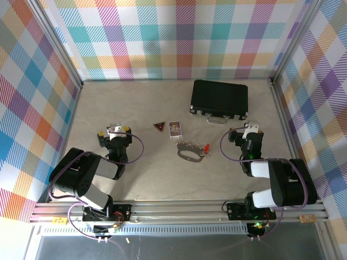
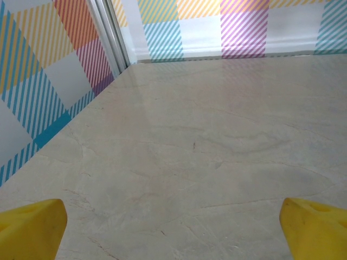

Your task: Put the keys on the keyring

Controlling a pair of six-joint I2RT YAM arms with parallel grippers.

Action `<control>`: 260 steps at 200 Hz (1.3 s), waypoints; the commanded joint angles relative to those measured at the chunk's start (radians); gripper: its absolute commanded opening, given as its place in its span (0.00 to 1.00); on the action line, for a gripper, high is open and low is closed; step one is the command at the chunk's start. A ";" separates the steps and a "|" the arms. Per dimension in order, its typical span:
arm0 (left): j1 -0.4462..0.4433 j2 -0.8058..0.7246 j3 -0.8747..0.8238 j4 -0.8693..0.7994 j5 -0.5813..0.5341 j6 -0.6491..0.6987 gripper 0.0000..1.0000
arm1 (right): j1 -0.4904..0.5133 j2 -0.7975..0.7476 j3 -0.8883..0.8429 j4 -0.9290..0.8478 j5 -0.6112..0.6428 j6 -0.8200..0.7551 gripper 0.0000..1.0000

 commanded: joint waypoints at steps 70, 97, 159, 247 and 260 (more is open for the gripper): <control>0.131 -0.056 0.048 -0.143 0.224 -0.128 1.00 | -0.030 0.127 0.139 -0.017 -0.108 0.002 0.99; 0.147 -0.025 0.062 -0.150 0.315 -0.118 1.00 | -0.034 0.123 0.137 -0.018 -0.112 0.006 0.99; 0.204 0.031 0.101 -0.186 0.387 -0.156 1.00 | -0.041 0.124 0.138 -0.020 -0.105 0.017 0.99; 0.195 0.033 0.126 -0.223 0.377 -0.144 1.00 | -0.041 0.120 0.133 -0.011 -0.105 0.012 0.99; 0.194 0.034 0.126 -0.221 0.377 -0.145 1.00 | -0.041 0.122 0.133 -0.011 -0.105 0.013 0.99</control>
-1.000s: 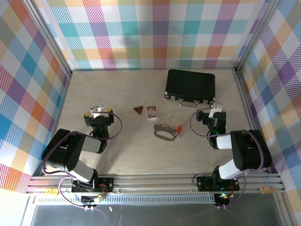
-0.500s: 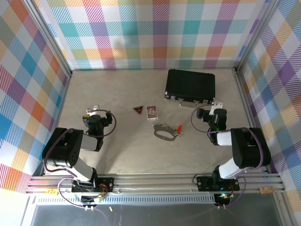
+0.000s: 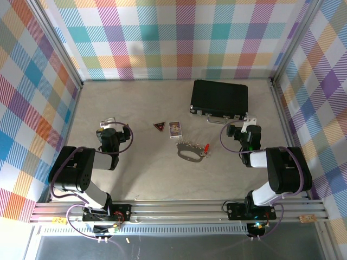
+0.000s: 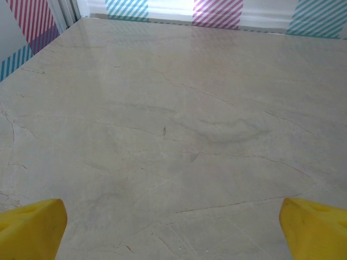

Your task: Put the keys on the keyring

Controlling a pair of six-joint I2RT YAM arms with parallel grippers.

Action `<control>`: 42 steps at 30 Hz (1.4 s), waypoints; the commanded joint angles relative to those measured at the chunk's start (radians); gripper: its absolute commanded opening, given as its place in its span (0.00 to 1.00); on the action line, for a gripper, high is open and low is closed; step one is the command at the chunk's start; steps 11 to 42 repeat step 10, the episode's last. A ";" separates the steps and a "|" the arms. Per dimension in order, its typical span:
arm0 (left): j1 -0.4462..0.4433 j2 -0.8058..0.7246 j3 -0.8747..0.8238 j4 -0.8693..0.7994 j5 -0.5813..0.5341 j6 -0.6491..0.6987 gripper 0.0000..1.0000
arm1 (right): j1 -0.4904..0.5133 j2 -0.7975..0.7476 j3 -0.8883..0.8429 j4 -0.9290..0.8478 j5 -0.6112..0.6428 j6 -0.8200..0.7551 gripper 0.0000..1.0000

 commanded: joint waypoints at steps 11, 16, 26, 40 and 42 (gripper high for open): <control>-0.001 0.008 0.012 -0.008 0.002 -0.005 1.00 | -0.008 -0.003 0.010 0.013 -0.008 0.012 0.99; -0.001 0.008 0.012 -0.008 0.002 -0.005 1.00 | -0.008 -0.003 0.010 0.013 -0.008 0.012 0.99; -0.001 0.008 0.012 -0.008 0.002 -0.005 1.00 | -0.008 -0.003 0.010 0.013 -0.008 0.012 0.99; -0.001 0.008 0.012 -0.008 0.002 -0.005 1.00 | -0.008 -0.003 0.010 0.013 -0.008 0.012 0.99; -0.001 0.008 0.012 -0.008 0.002 -0.005 1.00 | -0.008 -0.003 0.010 0.013 -0.008 0.012 0.99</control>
